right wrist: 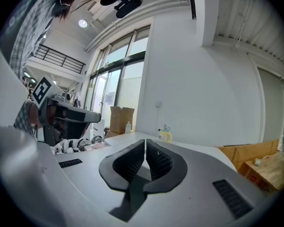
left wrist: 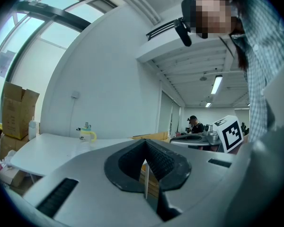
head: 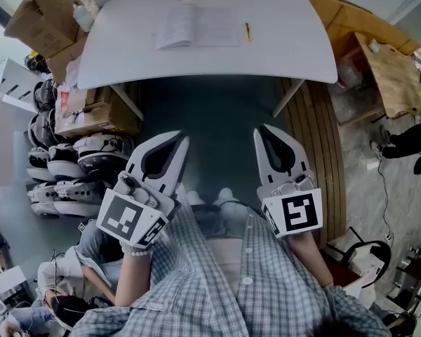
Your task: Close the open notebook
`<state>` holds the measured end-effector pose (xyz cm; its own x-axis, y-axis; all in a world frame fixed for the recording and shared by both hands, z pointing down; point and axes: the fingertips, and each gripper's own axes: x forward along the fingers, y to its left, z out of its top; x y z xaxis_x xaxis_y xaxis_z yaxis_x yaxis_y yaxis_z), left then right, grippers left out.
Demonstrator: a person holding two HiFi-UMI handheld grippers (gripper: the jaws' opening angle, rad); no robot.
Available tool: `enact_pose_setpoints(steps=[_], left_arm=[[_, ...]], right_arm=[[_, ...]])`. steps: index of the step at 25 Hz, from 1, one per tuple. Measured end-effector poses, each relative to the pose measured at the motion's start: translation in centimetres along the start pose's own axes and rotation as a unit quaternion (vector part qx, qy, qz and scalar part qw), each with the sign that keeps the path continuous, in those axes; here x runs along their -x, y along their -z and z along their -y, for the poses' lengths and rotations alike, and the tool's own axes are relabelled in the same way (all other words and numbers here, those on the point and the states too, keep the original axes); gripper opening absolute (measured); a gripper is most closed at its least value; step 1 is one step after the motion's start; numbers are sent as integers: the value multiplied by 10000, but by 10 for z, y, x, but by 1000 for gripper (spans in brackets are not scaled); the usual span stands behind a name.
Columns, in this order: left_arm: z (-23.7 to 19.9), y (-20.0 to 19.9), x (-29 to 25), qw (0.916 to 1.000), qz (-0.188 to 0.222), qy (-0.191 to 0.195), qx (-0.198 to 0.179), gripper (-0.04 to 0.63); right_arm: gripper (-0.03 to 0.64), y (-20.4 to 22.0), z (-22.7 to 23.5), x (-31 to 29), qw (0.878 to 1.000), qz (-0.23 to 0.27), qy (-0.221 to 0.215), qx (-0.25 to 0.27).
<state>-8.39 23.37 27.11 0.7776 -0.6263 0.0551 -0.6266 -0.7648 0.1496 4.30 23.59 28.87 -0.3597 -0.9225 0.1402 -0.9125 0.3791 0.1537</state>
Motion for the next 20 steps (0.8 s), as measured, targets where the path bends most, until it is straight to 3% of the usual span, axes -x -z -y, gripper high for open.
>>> enact_pose_setpoints(steps=[20], left_arm=[[36,-3,-8,9986,176,-466,-166,8]], right_arm=[[26,13,34,33,9997,105,-219,62]])
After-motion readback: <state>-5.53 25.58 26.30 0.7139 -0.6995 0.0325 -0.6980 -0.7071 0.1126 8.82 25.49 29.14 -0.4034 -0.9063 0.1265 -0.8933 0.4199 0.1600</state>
